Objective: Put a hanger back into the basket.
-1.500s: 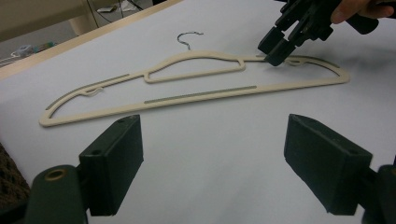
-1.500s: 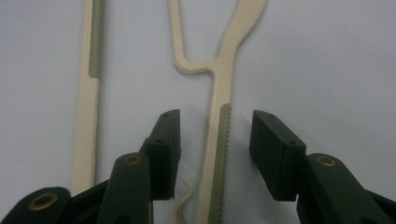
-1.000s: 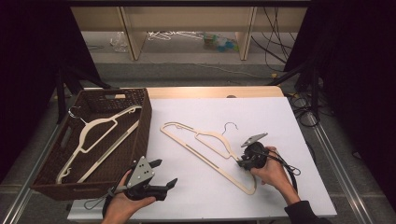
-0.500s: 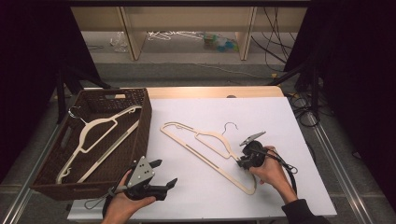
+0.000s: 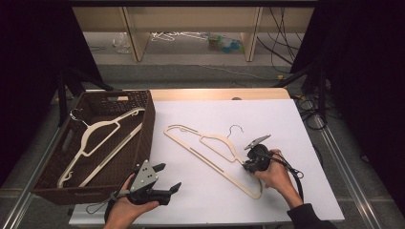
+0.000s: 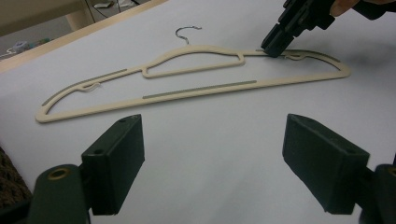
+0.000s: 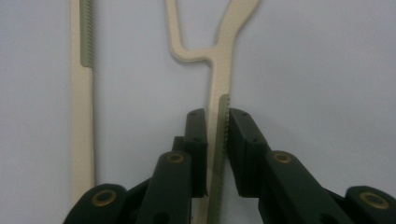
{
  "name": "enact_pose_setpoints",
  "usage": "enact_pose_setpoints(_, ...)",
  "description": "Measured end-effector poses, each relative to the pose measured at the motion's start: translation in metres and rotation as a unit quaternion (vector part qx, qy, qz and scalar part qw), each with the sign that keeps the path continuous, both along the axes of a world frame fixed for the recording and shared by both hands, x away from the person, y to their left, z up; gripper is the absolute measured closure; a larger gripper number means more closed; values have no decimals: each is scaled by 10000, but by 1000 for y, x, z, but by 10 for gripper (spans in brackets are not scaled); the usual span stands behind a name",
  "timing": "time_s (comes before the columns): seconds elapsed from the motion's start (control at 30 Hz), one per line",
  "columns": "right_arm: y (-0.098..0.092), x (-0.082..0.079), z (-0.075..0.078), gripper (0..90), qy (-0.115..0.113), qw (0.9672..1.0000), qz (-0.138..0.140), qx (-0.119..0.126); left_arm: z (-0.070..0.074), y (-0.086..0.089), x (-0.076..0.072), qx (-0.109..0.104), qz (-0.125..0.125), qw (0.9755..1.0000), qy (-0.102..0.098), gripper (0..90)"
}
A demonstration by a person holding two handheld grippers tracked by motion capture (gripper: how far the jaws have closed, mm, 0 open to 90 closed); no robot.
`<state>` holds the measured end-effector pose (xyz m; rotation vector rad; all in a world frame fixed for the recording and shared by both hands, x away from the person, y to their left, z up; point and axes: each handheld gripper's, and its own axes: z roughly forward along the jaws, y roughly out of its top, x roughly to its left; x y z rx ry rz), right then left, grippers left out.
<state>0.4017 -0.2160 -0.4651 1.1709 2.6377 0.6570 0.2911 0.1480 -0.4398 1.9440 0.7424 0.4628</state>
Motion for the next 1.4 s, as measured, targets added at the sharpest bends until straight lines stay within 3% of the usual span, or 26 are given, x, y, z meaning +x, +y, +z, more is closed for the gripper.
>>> enact_pose_setpoints(0.2, -9, -2, 4, 791, -11, 9999, 89, -87, 0, -2, 1, 21, 13, 10000, -10, 210)
enact_pose_setpoints(0.33, -17, -12, 10, 791, -26, 9998, 167, -97, 0, -9, 7, 47, 3, 10000, -3, 211)
enact_pose_setpoints(0.53, -23, -25, 18, 791, -62, 9996, 263, -50, 1, -33, 28, 210, -189, 9996, 16, 215)
enact_pose_setpoints(0.63, -26, -38, 22, 791, -51, 9997, 249, -61, -4, -56, 50, 291, -294, 9991, 117, 221)
enact_pose_setpoints(0.7, -27, -41, 23, 791, -83, 9995, 290, -47, -5, -62, 56, 352, -309, 9989, 96, 224)
enact_pose_setpoints(0.8, -32, -51, 23, 791, -59, 9994, 326, 24, -6, -72, 68, 685, -394, 9969, 19, 228)
enact_pose_setpoints(0.83, -32, -51, 23, 791, -59, 9994, 326, 24, -8, -76, 73, 628, -364, 9974, 2, 228)
enact_pose_setpoints(1.03, -37, -63, 26, 791, -96, 9993, 373, -2, -18, -100, 99, 958, -468, 9942, 143, 229)
enact_pose_setpoints(1.07, -37, -64, 27, 791, -110, 9992, 382, -16, -20, -106, 104, 1100, -546, 9923, 144, 229)
enact_pose_setpoints(1.13, -38, -66, 28, 791, -124, 9991, 414, -3, -21, -113, 111, 1213, -572, 9908, 190, 235)
enact_pose_setpoints(1.37, -40, -74, 34, 791, -104, 9990, 433, 23, -32, -135, 130, 1393, -733, 9874, 187, 260)
enact_pose_setpoints(1.4, -40, -74, 33, 791, -202, 9987, 466, 11, -35, -137, 133, 1409, -788, 9866, 243, 261)
